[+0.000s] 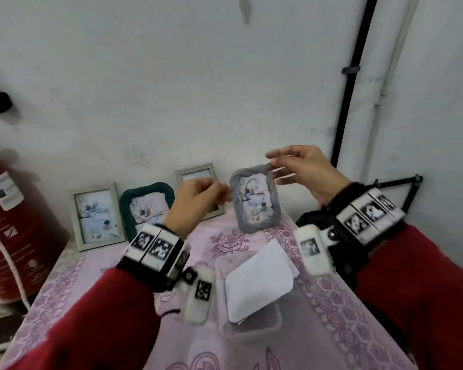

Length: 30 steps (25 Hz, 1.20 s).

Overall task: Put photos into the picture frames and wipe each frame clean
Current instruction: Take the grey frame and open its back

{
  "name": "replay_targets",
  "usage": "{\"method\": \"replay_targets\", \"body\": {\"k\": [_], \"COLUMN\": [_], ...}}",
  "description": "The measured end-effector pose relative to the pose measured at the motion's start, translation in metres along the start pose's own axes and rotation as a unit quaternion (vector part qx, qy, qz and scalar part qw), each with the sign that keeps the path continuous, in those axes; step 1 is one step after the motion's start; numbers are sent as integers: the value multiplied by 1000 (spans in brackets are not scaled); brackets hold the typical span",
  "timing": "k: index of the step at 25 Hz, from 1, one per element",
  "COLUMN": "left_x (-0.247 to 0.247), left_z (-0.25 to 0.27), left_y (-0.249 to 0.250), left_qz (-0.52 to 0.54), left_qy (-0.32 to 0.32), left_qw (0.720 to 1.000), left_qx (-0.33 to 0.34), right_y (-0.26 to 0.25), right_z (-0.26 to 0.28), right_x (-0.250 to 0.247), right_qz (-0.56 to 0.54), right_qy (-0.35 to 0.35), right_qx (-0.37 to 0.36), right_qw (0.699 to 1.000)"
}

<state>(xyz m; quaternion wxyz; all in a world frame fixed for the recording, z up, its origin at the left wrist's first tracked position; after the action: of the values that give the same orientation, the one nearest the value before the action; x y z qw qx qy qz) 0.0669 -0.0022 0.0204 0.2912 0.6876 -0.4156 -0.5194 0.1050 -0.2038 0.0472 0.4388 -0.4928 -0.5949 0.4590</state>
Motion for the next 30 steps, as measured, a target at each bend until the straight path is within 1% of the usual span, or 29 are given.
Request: {"method": "replay_targets", "body": {"k": [2, 4, 6, 10, 14, 17, 20, 23, 26, 30], "left_x": [11, 23, 35, 58, 87, 99, 98, 91, 77, 46], "left_z": [-33, -65, -94, -130, -139, -141, -140, -136, -133, -127], "left_y": [-22, -53, -77, -111, -132, -140, -142, -138, -123, -87], "left_qz": [-3, -25, -49, -92, -91, -76, -55, -41, -15, 2], "left_qy": [12, 5, -2, -16, -66, -87, -87, -82, -61, -14], "left_qw": [999, 995, 992, 987, 988, 989, 991, 992, 996, 1000], "left_qx": [-44, -96, -115, -130, -110, -90, -89, -82, -64, -22], "right_y": [17, 44, 74, 121, 157, 177, 184, 174, 145, 95], "right_z": [-31, -60, -87, -127, -147, -155, -156, -152, -145, -131], "right_x": [-14, -31, -47, -63, -60, -59, -60, -58, -50, -34], "right_qz": [27, 54, 75, 117, 178, 170, 155, 133, 111, 65], "right_qy": [38, 76, 102, 110, 68, 63, 70, 63, 58, 49], "right_qx": [32, 61, 86, 127, 119, 112, 101, 92, 58, 9], "right_qw": [998, 994, 988, 979, 974, 977, 980, 985, 990, 997]}}
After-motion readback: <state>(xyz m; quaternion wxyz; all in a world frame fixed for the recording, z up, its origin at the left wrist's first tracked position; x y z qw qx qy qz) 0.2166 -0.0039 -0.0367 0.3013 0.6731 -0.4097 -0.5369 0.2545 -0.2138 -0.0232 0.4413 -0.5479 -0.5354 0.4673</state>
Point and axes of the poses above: each hand's wrist, its own z-axis away from the middle knuckle, its own x-axis out of the palm, y = z × x, the point moved 7 cm from there along -z, towards the middle knuckle, and after that the axes turned 9 degrees about -z, right-handed, at the moved point
